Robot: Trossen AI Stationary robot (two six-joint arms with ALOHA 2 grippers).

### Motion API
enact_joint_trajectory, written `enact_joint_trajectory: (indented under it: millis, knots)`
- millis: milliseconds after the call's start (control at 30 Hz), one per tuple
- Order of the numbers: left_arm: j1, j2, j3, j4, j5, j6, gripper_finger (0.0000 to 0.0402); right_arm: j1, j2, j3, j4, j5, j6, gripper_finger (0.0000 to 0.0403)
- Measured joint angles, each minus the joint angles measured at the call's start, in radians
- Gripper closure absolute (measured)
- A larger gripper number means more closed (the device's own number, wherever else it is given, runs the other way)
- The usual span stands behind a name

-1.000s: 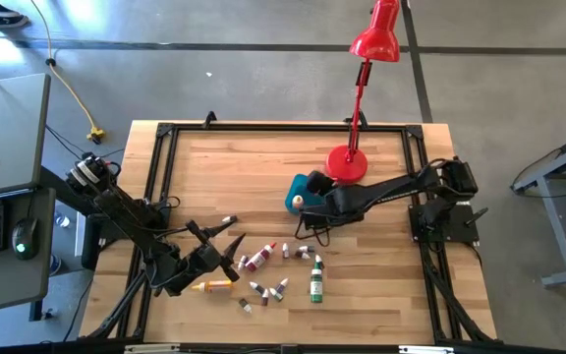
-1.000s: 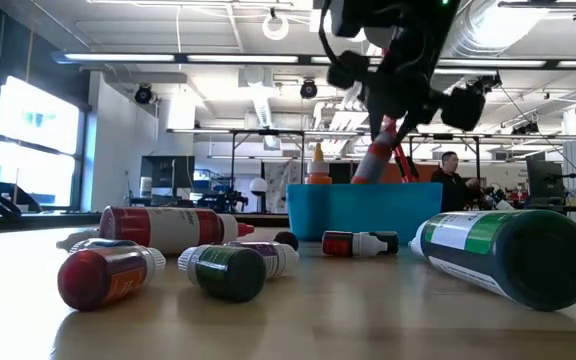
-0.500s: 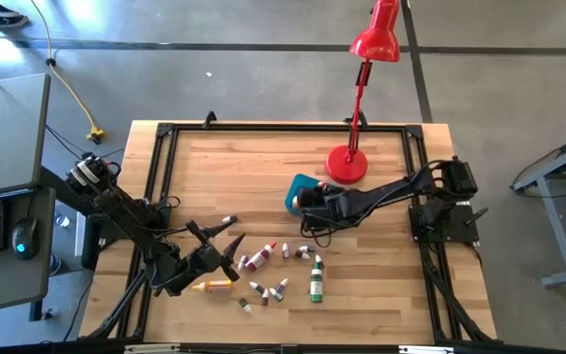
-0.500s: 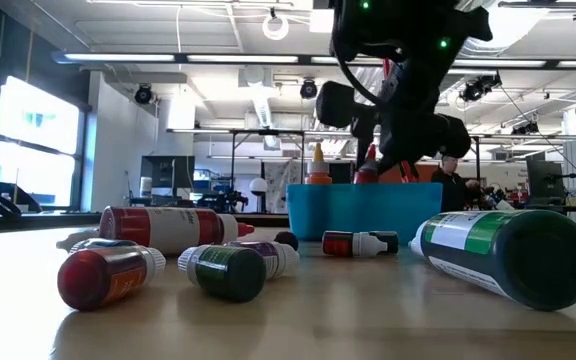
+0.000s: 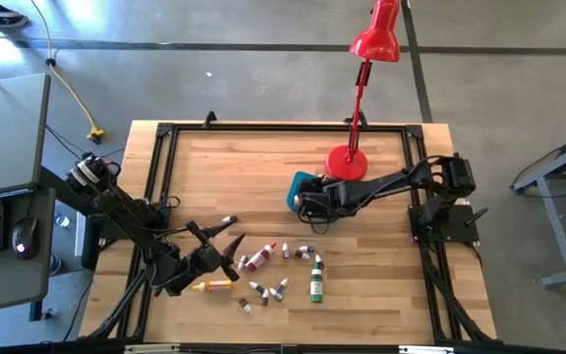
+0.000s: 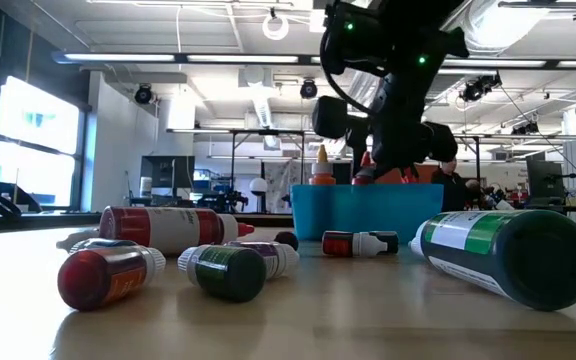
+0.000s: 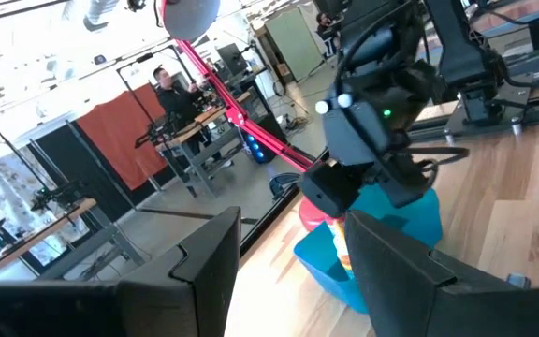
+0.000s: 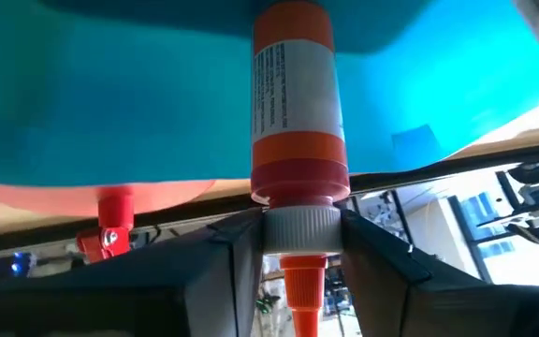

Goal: Pick & Place food coloring
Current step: Put the big orange food coloring bottle into the blue container, then put the big red food coloring bottle into the blue container

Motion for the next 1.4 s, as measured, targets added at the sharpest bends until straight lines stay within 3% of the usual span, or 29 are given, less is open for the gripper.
enact_joint_trajectory:
  millis: [133,400,767,1200,1400]
  knots:
    - [0.0,0.0,0.0,0.0,0.0,0.0,0.0213,-0.023,0.0,0.0,0.02,-0.06,0.025,0.0281]
    - [0.0,0.0,0.0,0.0,0.0,0.0,0.0213,-0.023,0.0,0.0,0.084,-0.067,0.014,0.0278]
    - [0.0,0.0,0.0,0.0,0.001,-0.003,0.0213,-0.023,0.0,0.0,0.129,-0.09,0.01,0.0206]
    - [0.0,0.0,0.0,0.0,0.003,-0.006,0.0213,-0.022,0.0,0.0,0.328,0.133,0.019,0.0202]
    - [0.0,0.0,0.0,0.0,0.003,-0.006,0.0213,-0.022,-0.001,0.0,0.328,0.321,0.212,0.0213]
